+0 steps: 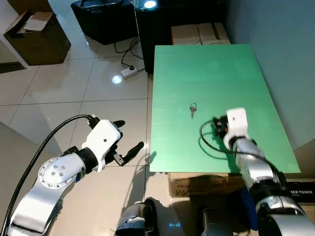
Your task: Hang keys on a hook
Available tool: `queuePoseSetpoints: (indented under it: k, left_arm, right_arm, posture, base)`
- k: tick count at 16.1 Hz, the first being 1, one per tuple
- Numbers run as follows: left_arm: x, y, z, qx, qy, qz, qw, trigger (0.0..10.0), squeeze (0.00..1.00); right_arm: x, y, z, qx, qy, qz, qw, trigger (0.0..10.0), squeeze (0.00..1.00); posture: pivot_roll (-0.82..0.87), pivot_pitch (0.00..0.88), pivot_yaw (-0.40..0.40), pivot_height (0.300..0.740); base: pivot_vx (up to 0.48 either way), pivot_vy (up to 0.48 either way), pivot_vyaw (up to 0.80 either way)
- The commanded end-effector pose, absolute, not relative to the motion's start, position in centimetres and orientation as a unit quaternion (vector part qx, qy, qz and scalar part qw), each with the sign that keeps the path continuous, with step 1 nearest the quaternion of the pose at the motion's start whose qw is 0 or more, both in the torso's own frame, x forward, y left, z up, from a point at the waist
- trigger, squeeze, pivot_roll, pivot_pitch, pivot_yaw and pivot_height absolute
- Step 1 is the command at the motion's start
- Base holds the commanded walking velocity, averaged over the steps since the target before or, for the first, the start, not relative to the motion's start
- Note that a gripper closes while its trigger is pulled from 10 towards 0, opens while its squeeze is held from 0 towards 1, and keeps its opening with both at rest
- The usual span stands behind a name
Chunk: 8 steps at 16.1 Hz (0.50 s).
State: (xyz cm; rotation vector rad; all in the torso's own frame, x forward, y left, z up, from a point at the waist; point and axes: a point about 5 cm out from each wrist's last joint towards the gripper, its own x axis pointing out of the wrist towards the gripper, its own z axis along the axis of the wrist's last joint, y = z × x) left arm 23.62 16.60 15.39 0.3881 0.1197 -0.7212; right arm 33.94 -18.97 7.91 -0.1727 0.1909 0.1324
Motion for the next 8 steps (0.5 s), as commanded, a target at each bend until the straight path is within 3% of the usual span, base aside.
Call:
queuePoseSetpoints:
  k: [1, 8]
  left_arm:
    - [23.4, 17.2, 15.3, 0.195, 0.066, -0.346, 0.915, 10.0, 0.0]
    - [23.5, 17.2, 15.3, 0.195, 0.068, -0.352, 0.913, 10.0, 0.0]
  right_arm:
    - [34.0, -18.8, 7.7, -0.093, 0.102, 0.08, 0.987, 10.0, 1.0]
    - [33.1, -21.6, 5.4, -0.125, 0.235, 0.07, 0.961, 10.0, 1.0]
  posture:
    - [0.09, 0.208, 0.13, 0.74]
    - [0.1, 0.216, 0.143, 0.74]
  base:
    - [0.0, 0.0, 0.0]
    - [0.0, 0.0, 0.0]
